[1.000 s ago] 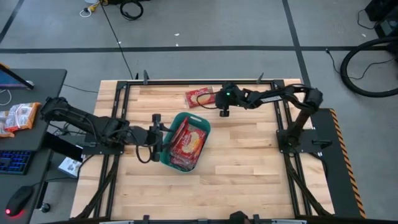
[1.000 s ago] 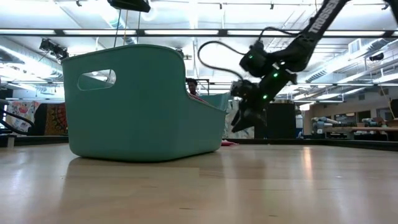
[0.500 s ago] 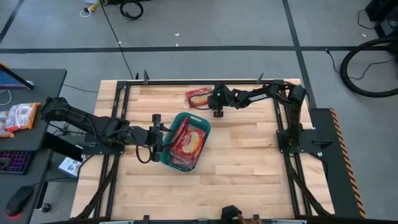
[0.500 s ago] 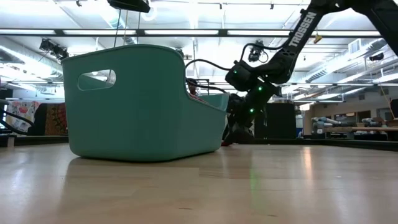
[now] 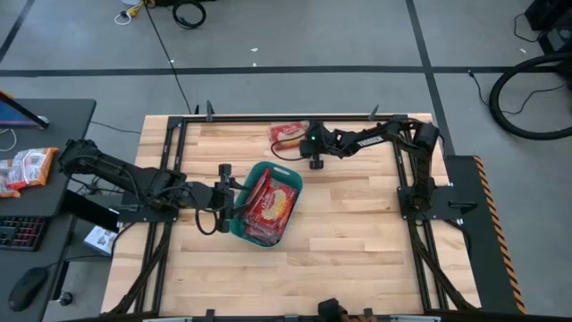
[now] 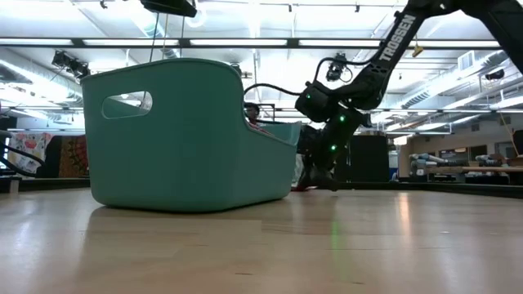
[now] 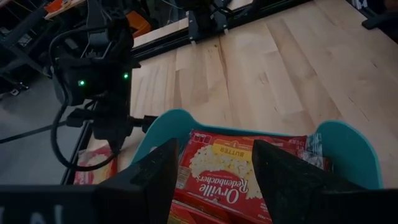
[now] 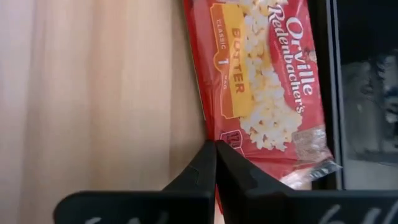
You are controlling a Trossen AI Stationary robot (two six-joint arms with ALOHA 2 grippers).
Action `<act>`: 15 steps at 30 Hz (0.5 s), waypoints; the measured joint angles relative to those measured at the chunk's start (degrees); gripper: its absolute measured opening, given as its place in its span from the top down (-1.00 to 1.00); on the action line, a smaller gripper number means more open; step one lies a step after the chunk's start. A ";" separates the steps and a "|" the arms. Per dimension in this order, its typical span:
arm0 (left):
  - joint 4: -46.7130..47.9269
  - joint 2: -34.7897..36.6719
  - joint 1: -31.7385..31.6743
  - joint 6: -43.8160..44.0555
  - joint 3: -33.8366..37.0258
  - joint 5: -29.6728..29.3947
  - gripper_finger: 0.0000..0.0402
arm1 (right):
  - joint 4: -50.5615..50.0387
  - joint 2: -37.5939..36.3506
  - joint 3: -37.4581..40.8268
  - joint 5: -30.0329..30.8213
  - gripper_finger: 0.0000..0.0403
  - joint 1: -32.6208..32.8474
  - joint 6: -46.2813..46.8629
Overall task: Sort popcorn bags into baskets
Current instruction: Put the red popcorn bag into the green bin
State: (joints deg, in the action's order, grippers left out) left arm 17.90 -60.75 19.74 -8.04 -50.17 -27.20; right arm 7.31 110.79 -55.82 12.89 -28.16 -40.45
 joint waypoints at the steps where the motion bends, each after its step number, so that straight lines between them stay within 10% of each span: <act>1: 0.00 0.00 0.00 0.03 0.00 0.00 -0.03 | -0.84 -0.54 0.09 1.28 0.96 0.45 -0.17; 15: 0.50 -2.86 -0.06 -0.01 0.00 1.49 -0.03 | -15.68 -20.96 0.07 5.63 0.99 6.29 9.72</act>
State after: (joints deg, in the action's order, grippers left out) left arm 18.40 -63.61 19.68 -8.05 -50.17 -25.71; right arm -8.36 89.83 -55.75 18.52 -21.87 -30.73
